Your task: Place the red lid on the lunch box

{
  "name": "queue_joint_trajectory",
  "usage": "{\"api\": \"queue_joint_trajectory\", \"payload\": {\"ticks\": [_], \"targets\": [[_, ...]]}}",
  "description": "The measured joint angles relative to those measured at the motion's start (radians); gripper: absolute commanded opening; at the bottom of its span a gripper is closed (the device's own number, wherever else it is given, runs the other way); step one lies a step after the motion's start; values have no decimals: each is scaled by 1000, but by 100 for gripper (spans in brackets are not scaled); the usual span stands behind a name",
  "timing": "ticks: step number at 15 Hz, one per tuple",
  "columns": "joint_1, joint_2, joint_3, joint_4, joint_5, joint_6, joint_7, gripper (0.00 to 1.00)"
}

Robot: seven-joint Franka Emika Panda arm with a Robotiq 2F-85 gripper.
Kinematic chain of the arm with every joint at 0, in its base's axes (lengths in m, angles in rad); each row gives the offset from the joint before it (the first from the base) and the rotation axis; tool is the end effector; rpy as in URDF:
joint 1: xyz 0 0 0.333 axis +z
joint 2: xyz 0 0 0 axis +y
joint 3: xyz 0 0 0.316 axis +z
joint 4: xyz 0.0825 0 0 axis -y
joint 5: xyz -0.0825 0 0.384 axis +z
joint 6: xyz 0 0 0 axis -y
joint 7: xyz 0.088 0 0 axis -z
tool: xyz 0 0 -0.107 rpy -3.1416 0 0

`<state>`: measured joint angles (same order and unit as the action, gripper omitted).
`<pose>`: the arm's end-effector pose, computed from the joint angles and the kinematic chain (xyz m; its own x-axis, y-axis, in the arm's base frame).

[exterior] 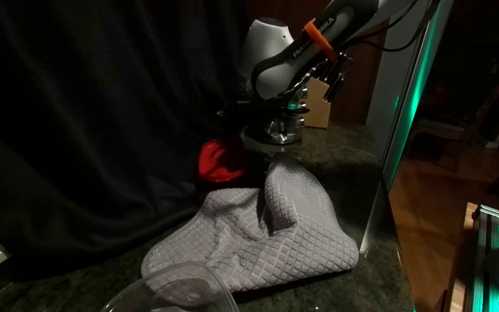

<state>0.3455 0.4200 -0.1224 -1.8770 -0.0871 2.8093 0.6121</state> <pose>0.6556 0.1610 0.3460 0.8349 -0.2974 0.4630 -0.2372 -0.9537 -0.1849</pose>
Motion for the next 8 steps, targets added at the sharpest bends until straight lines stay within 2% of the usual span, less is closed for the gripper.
{"api": "queue_joint_trajectory", "payload": {"ticks": [8], "targets": [[136, -173, -160, -143, -182, 397, 49, 1]]}}
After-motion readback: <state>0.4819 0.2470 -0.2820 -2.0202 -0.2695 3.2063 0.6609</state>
